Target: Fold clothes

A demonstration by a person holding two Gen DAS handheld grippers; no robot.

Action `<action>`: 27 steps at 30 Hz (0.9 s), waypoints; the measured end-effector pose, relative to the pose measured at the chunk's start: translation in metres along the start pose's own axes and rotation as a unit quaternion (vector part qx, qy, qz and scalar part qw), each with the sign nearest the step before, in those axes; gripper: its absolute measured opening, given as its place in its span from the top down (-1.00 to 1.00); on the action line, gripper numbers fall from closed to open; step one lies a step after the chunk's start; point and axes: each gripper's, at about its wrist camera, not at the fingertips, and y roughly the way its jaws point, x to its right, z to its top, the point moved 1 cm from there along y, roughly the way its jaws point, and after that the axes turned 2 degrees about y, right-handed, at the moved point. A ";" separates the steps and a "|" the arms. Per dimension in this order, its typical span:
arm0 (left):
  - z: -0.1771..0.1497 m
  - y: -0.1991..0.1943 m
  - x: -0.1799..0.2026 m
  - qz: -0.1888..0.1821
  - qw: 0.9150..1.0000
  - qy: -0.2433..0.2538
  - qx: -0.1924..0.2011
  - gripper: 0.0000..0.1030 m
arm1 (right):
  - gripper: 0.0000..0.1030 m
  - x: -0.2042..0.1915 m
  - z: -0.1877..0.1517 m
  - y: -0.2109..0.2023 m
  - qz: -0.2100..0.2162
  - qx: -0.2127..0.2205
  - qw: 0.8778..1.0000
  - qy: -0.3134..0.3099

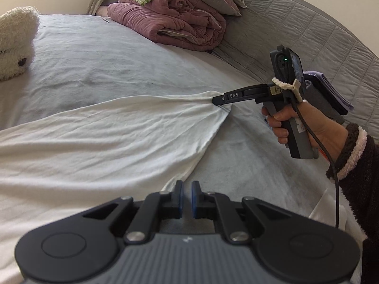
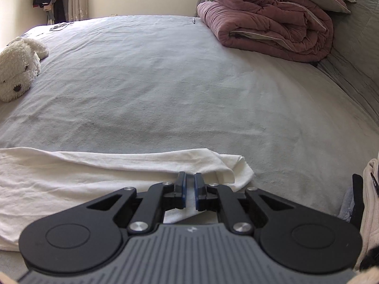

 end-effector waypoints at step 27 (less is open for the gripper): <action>-0.003 -0.001 0.002 -0.019 1.000 0.017 0.008 0.33 | 1.00 0.044 -0.007 0.011 -0.095 0.021 0.993 0.067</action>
